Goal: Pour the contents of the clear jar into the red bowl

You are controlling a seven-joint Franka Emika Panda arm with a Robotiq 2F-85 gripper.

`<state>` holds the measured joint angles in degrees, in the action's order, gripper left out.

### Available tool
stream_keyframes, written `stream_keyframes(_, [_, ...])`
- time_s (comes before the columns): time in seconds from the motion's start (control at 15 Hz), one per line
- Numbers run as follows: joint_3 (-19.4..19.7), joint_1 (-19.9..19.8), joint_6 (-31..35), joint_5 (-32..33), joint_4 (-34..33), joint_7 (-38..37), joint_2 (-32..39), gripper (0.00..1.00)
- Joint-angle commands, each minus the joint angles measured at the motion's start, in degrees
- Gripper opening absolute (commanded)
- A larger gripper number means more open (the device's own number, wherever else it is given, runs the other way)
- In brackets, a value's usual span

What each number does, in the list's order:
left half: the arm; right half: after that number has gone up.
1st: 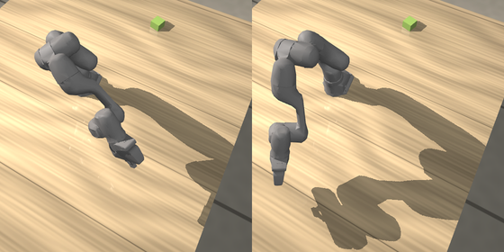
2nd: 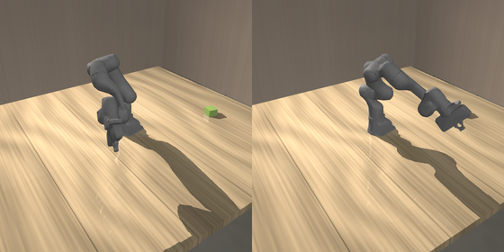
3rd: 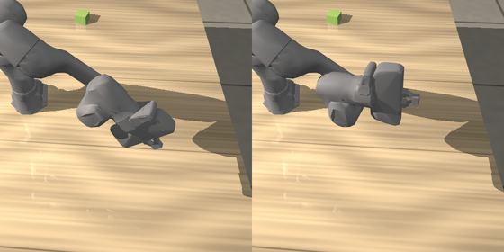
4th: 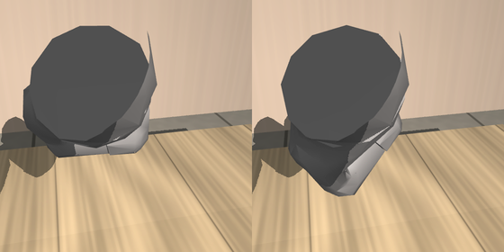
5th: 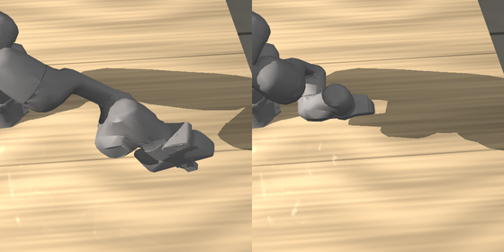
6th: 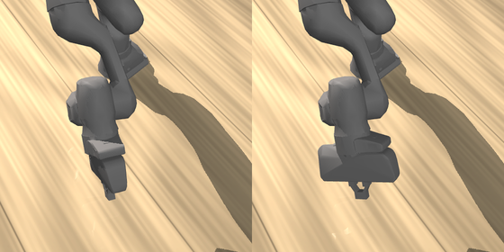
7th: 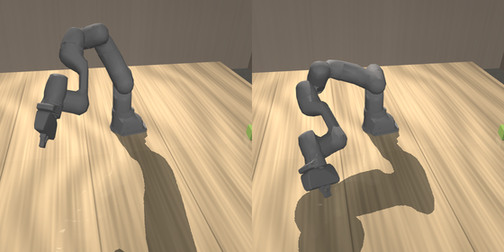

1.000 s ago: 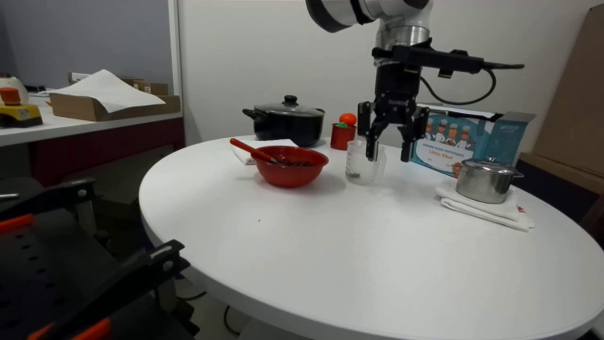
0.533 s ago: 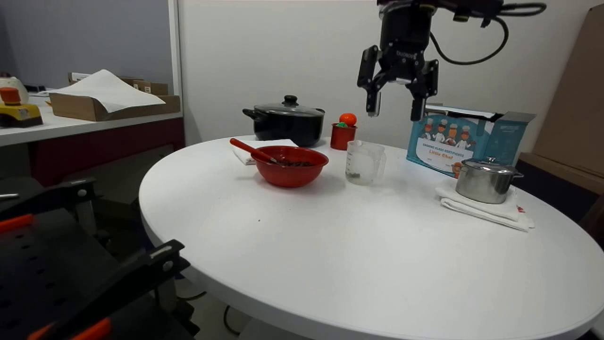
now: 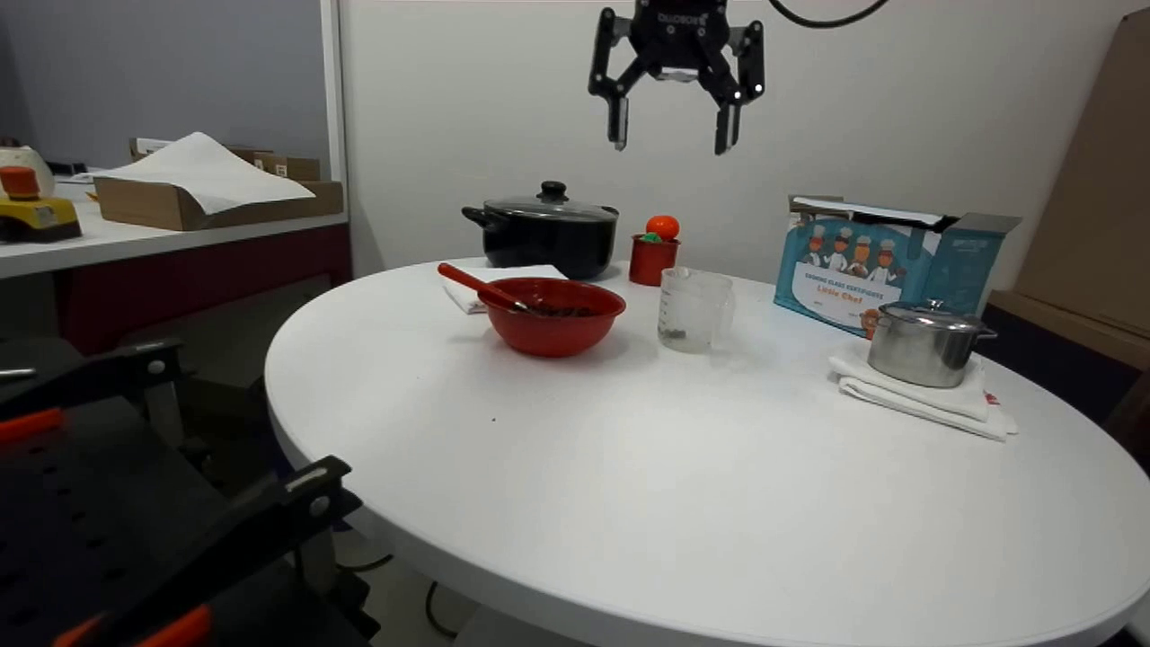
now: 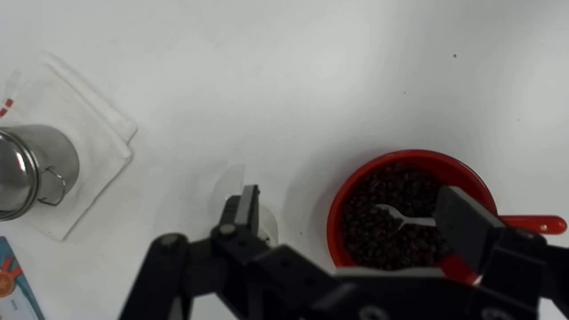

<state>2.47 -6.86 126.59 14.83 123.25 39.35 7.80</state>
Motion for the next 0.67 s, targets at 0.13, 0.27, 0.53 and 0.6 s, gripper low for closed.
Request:
stream_keyframes(0.13, [-1.6, 3.6, -8.7, -7.2, 0.9, -16.9, -7.4, 1.0])
stream_keyframes(0.27, [-2.1, 4.6, -11.4, -10.2, -0.5, -22.7, -8.9, 1.0])
stream_keyframes(0.53, [-2.5, 5.6, -11.1, -10.4, -0.9, -27.1, -9.6, 1.0])
stream_keyframes(0.6, [-2.9, 6.1, -11.7, -10.8, -1.1, -29.2, -10.3, 1.0])
